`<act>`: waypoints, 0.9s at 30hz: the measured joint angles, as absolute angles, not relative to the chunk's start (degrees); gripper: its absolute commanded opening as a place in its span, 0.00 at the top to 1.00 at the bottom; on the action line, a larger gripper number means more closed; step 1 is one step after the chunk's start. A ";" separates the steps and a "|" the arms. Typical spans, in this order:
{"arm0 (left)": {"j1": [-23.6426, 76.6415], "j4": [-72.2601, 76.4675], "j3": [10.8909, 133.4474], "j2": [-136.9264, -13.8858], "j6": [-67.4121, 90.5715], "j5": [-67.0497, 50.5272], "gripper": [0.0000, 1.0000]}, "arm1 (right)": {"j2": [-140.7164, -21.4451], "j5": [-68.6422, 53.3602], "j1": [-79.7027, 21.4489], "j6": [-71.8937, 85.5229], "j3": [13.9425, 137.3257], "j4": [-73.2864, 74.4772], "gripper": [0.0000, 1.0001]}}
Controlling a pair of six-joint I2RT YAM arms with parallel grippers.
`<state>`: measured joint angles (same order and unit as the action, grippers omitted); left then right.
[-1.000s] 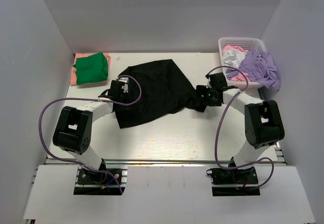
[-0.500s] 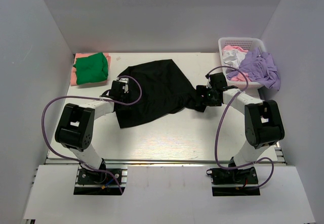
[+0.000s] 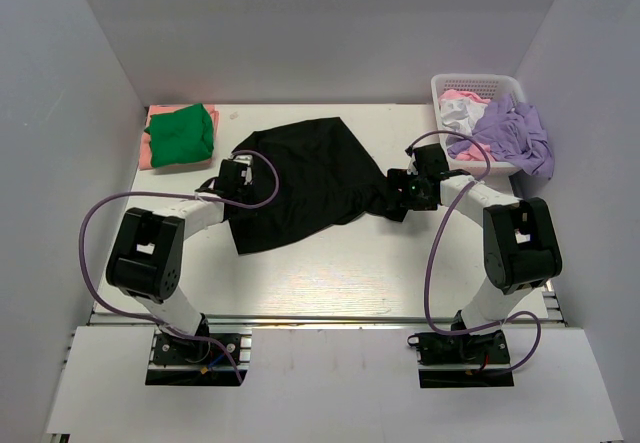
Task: Fold and stack the t-shirts
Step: Flatten out the tshirt
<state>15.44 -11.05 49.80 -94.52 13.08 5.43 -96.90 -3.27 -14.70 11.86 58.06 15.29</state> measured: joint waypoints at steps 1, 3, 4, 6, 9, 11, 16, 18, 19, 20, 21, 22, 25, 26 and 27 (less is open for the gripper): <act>15.44 -11.25 49.82 -94.30 13.13 5.43 1.00 | -96.90 -3.31 -14.70 11.84 58.06 15.29 0.10; 15.44 -11.70 50.09 -94.11 13.15 5.48 1.00 | -96.90 -3.46 -14.70 11.84 58.06 15.29 0.11; 15.44 -11.97 50.37 -94.11 13.15 5.48 1.00 | -96.90 -3.60 -14.70 11.81 58.06 15.29 0.11; 15.44 -12.03 50.68 -94.04 13.23 5.58 1.00 | -96.90 -3.64 -14.70 11.81 58.06 15.31 0.11; 15.44 -12.16 50.68 -93.17 13.69 5.58 1.00 | -96.90 -3.64 -14.70 11.81 58.06 15.31 0.11; 15.49 -11.64 50.17 -91.11 14.06 5.52 1.00 | -96.90 -3.60 -14.70 11.84 58.06 15.33 0.11; 15.66 -8.82 47.29 -78.87 15.40 4.51 1.00 | -96.90 -3.25 -14.70 11.94 58.06 15.33 0.11; 15.73 -7.27 46.72 -73.78 16.12 4.08 1.00 | -96.84 -2.96 -14.70 12.10 58.06 15.35 0.11; 15.77 -6.48 46.52 -71.59 16.45 3.97 1.00 | -96.68 -2.72 -14.70 12.34 58.06 15.35 0.11; 15.79 -5.87 46.44 -69.82 16.69 3.84 1.00 | -96.55 -2.63 -14.70 12.47 58.06 15.35 0.11; 15.86 -5.37 46.44 -68.42 16.93 3.79 1.00 | -96.25 -2.26 -14.70 12.73 58.06 15.38 0.11; 15.88 -5.08 46.44 -67.53 17.06 3.73 1.00 | -95.77 -1.76 -14.70 13.08 58.06 15.38 0.11; 15.88 -4.64 46.33 -66.30 17.32 3.62 1.00 | -93.78 0.47 -14.68 13.96 58.06 15.38 0.11; 15.88 -4.67 46.19 -66.17 17.47 3.62 1.00 | -93.14 1.17 -14.66 14.35 58.06 15.38 0.11; 15.88 -4.67 45.98 -66.08 17.61 3.62 1.00 | -92.49 1.85 -14.63 14.68 58.06 15.38 0.11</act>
<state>15.88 -4.67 45.98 -66.08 17.61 3.62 -92.49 1.85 -14.63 14.68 58.06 15.38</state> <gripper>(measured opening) 0.033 0.894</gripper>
